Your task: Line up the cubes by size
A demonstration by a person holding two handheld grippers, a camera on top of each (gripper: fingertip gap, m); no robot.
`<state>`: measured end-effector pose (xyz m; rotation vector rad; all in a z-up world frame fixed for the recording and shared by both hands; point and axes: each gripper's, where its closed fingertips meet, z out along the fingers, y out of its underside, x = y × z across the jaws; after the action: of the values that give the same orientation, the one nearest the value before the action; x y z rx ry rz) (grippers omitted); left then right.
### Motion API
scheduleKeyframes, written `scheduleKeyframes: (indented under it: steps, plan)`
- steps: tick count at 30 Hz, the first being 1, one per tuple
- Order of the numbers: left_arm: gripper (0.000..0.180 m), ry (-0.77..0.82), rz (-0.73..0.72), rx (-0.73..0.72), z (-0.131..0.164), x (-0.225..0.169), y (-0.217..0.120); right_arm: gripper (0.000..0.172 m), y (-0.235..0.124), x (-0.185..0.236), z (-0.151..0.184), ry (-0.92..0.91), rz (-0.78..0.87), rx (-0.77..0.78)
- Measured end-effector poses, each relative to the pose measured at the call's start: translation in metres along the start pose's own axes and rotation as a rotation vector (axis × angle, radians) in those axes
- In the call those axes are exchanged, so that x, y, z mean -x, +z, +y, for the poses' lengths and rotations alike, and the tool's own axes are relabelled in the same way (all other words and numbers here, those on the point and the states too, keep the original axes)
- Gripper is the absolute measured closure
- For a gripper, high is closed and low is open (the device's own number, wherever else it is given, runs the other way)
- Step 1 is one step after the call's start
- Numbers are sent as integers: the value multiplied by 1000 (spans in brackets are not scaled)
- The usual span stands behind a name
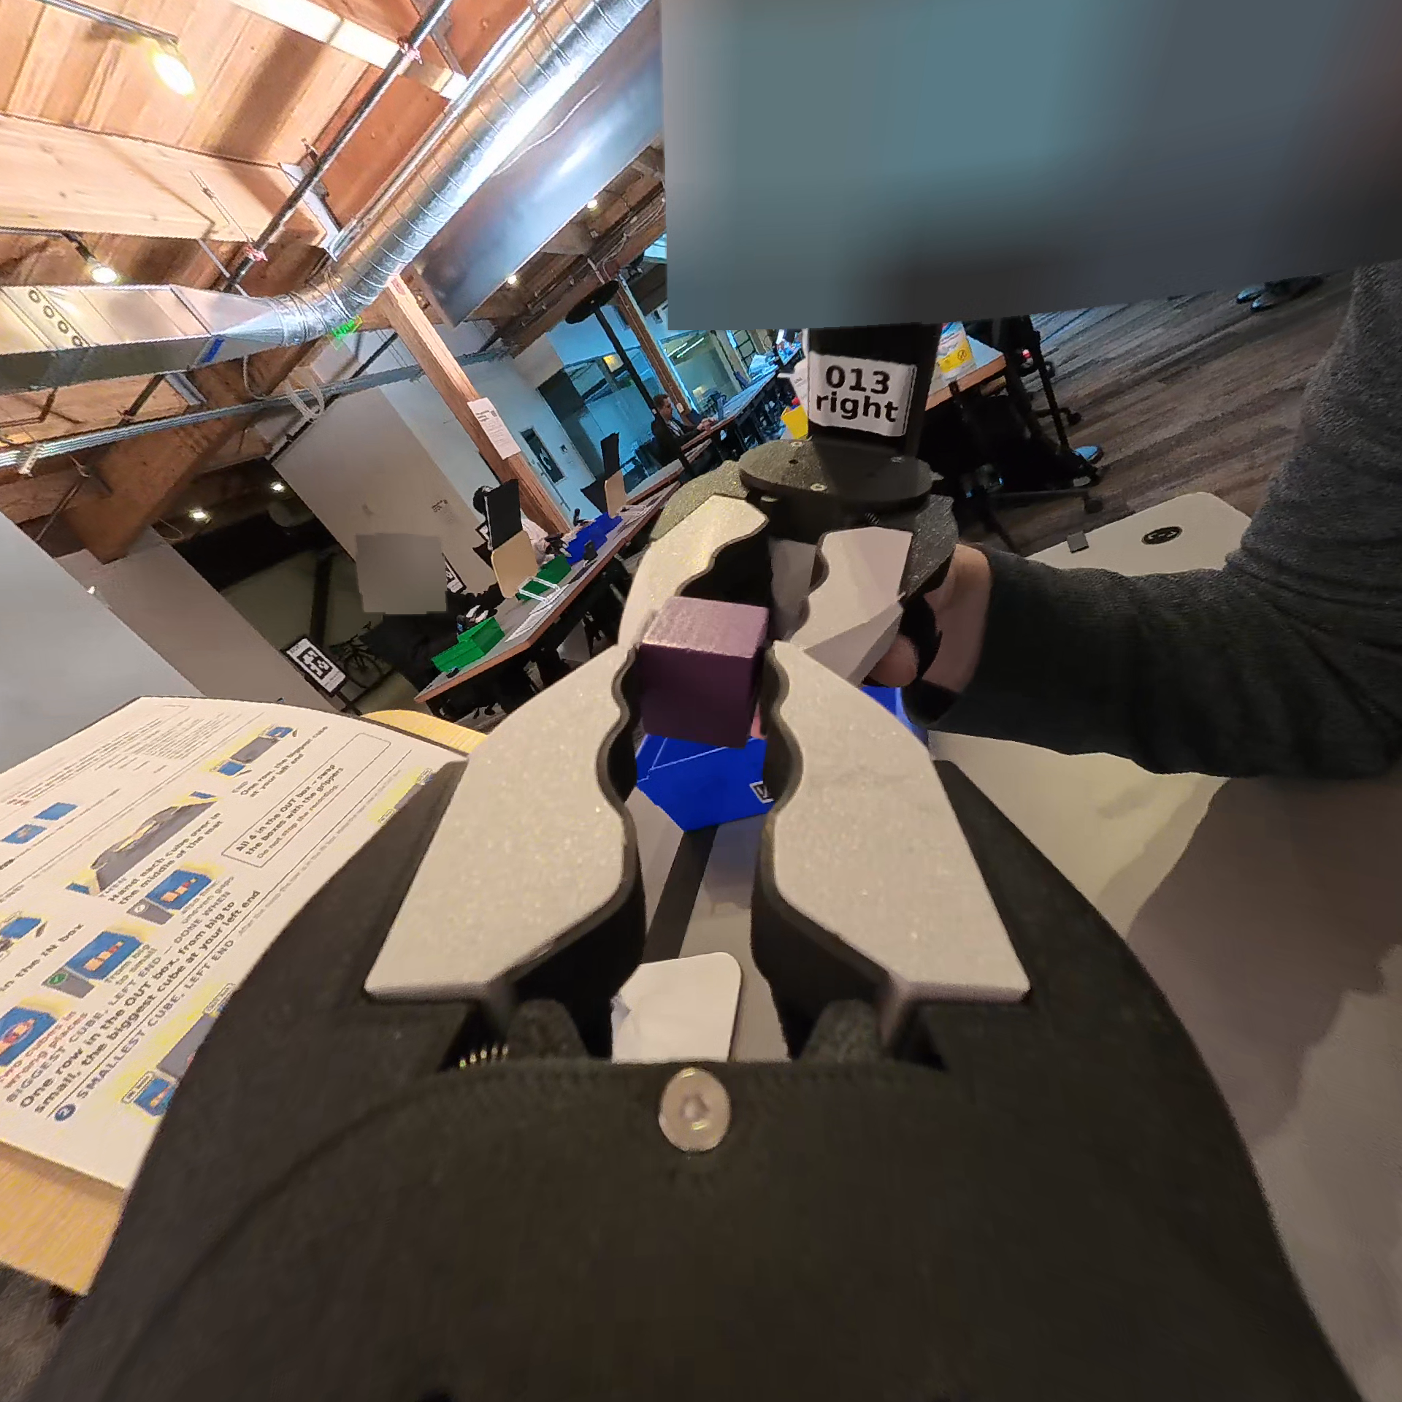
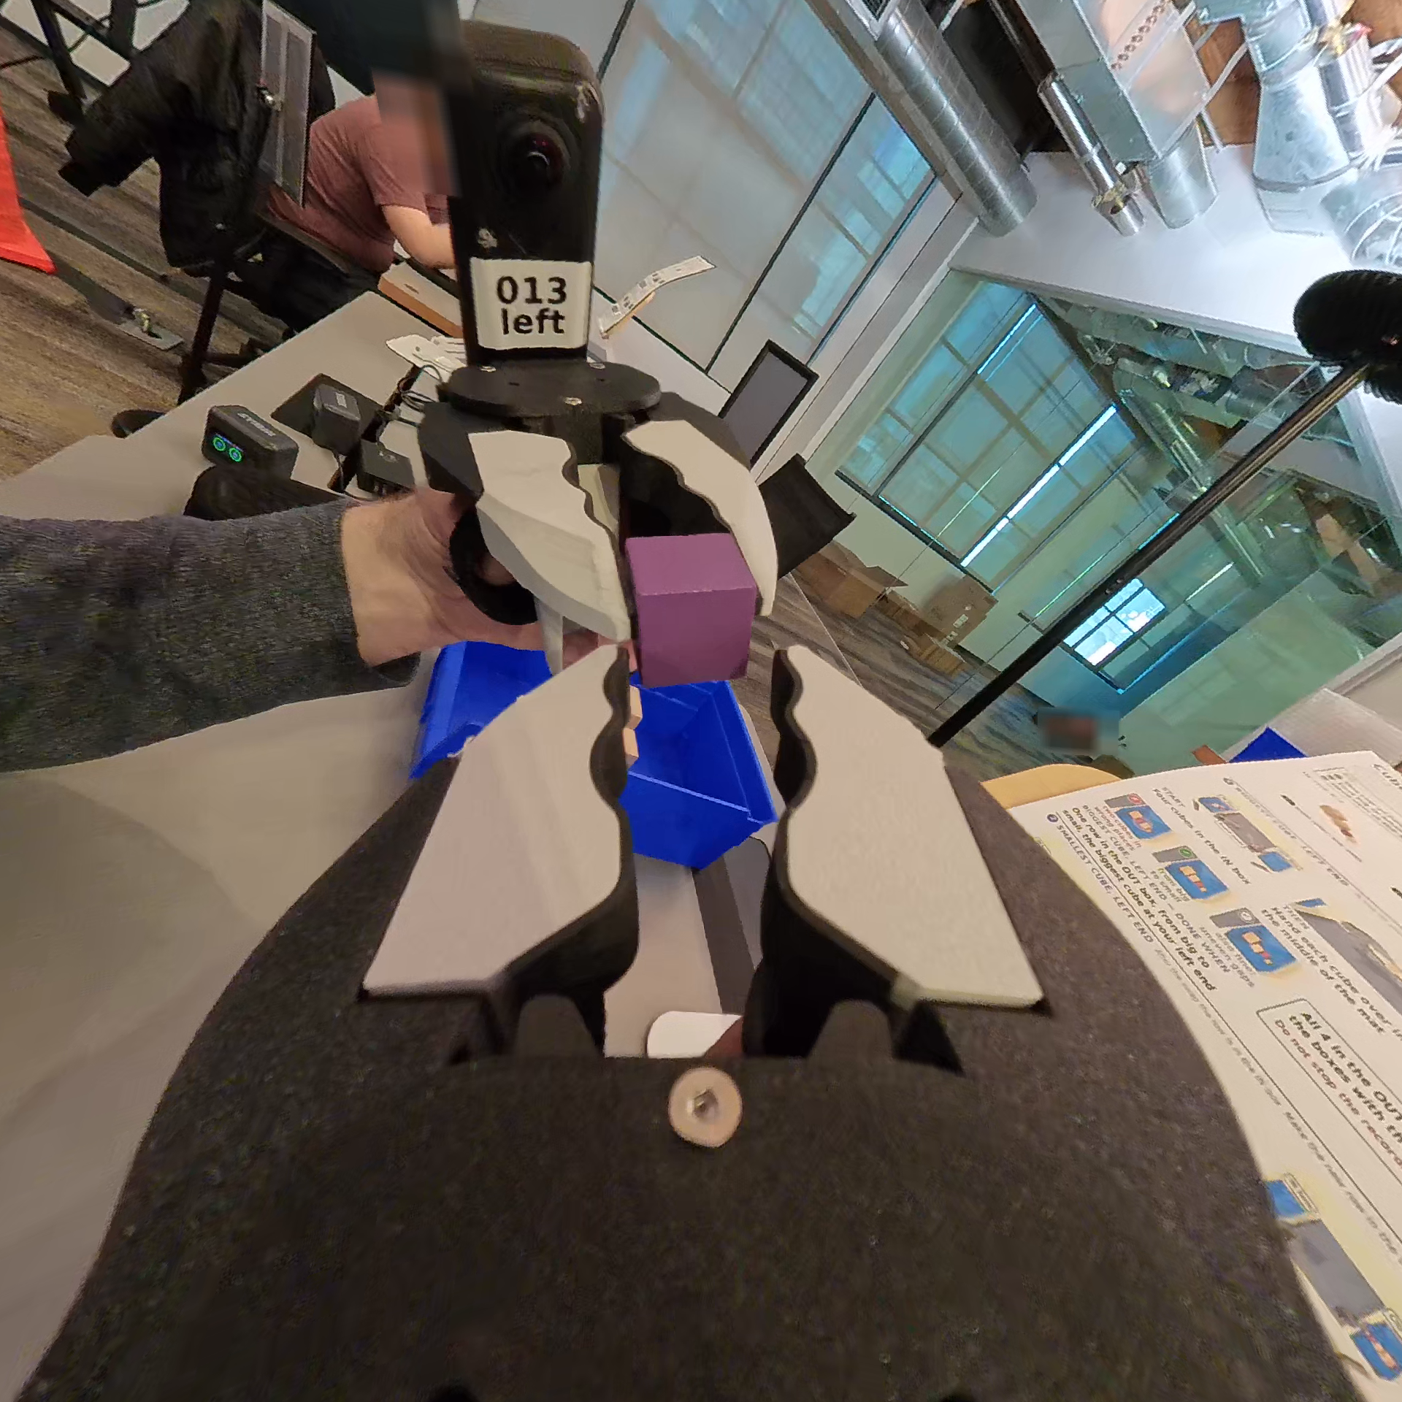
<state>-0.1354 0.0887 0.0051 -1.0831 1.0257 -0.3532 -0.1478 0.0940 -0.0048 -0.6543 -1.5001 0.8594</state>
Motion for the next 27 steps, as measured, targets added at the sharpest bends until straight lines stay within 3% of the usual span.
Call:
scheduleKeyframes:
  steps: [27]
  plan:
    - [151,-86,92,-167,-16,-9,0,144,1,8,-16,-53,-18,-103]
